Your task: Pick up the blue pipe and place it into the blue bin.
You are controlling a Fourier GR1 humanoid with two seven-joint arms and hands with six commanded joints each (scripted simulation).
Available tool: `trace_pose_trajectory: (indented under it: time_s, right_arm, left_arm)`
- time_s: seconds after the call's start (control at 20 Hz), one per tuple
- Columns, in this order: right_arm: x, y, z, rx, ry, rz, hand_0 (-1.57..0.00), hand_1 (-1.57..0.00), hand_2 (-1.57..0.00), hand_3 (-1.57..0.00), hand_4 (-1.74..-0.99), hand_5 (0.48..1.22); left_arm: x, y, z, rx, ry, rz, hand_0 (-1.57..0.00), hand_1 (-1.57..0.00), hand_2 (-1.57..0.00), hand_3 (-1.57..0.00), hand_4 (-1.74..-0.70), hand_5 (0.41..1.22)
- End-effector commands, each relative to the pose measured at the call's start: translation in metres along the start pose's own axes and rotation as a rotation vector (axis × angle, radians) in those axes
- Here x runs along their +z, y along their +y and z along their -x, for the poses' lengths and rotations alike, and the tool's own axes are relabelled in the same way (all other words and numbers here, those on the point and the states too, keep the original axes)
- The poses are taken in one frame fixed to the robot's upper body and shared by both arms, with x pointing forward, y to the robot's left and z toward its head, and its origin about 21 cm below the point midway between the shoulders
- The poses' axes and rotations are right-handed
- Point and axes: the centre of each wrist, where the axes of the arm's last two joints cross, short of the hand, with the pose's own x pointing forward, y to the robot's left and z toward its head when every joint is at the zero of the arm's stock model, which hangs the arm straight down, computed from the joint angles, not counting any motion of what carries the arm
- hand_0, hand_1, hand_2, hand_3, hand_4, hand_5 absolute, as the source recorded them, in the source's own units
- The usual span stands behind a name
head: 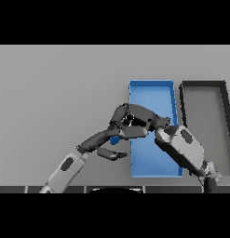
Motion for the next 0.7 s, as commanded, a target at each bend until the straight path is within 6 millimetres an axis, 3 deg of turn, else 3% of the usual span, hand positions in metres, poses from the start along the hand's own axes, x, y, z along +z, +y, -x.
trace_pose_trajectory:
  time_s: [0.0, 0.2, 0.35, 0.5, 0.65]
  right_arm:
    - [0.002, -0.004, -0.012, -0.020, -0.017, 0.009, -1.57, -1.57, -1.57, -1.57, -1.689, 1.171]
    - [-0.007, -0.027, -0.067, 0.021, -0.152, 0.057, -1.57, -1.57, -1.57, -1.57, -1.720, 1.127]
    - [-0.004, -0.054, -0.096, 0.053, -0.186, 0.225, -1.57, -1.57, -1.57, -1.57, -1.730, 1.110]
    - [0.005, -0.088, -0.097, 0.074, -0.140, 0.402, -1.57, -1.57, -1.57, -1.57, -1.735, 1.131]
    - [0.029, -0.118, -0.076, 0.062, -0.038, 0.559, -1.57, -1.57, -1.57, -1.57, -1.738, 1.129]
  left_arm:
    - [0.002, 0.000, -0.002, 0.004, -0.013, 0.004, 0.00, 0.00, 0.00, 0.00, -0.92, 0.503]
    - [0.001, 0.002, -0.003, -0.013, -0.002, -0.009, 0.00, 0.00, 0.00, 0.00, -0.91, 0.502]
    - [0.006, 0.000, -0.003, -0.010, -0.030, -0.012, 0.00, 0.00, 0.00, 0.00, -0.90, 0.495]
    - [0.008, 0.003, -0.002, -0.001, -0.030, -0.011, 0.00, 0.00, 0.00, 0.00, -0.91, 0.491]
    - [0.008, 0.005, -0.002, 0.006, -0.016, -0.016, 0.00, 0.00, 0.00, 0.00, -0.91, 0.487]
